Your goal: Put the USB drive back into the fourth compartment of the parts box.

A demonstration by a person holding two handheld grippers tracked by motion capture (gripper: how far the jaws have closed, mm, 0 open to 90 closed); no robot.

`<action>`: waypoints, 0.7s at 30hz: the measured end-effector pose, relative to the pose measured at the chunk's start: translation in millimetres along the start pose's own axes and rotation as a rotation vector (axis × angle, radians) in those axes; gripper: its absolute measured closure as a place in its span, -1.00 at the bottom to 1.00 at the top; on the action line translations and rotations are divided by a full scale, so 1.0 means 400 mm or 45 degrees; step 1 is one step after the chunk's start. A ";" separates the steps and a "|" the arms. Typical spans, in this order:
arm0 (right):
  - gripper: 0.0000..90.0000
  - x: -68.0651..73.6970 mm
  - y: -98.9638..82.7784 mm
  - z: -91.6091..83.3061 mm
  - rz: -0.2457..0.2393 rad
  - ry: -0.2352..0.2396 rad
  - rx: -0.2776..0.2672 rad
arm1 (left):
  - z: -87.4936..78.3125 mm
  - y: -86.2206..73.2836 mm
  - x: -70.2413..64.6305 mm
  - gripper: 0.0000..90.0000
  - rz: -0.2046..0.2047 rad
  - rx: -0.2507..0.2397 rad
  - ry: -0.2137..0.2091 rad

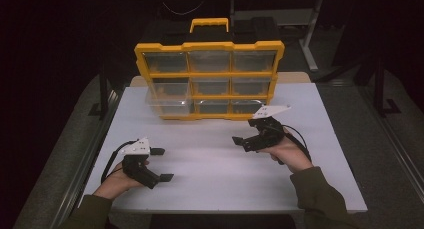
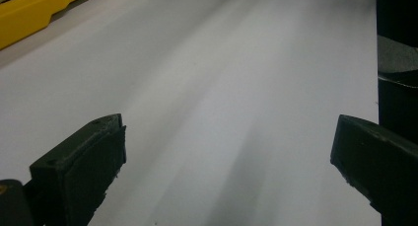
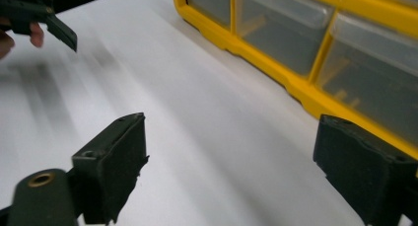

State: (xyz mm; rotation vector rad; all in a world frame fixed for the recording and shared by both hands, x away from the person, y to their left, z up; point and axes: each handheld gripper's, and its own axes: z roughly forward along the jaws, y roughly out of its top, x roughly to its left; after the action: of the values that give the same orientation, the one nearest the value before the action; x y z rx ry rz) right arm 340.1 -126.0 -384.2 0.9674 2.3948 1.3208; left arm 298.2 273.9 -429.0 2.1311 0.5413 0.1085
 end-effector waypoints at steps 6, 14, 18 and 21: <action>-0.92 -0.009 -0.059 -0.012 0.009 -0.021 0.006 | -0.001 -0.001 0.000 -1.00 0.004 0.003 0.000; -1.00 -0.020 -0.134 -0.033 0.042 -0.031 0.002 | -0.001 -0.001 -0.001 -1.00 0.004 0.003 0.001; -1.00 -0.025 -0.163 -0.047 0.059 -0.033 -0.019 | -0.001 -0.001 -0.002 -1.00 0.005 0.002 0.002; -1.00 -0.031 -0.190 -0.058 0.072 -0.038 -0.036 | -0.001 -0.002 -0.001 -1.00 0.005 0.001 0.004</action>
State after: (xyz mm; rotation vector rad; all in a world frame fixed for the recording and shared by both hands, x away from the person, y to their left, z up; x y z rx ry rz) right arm 304.8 -177.6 -434.8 1.0465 2.3369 1.3459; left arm 297.3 274.3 -429.3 2.1328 0.5393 0.1136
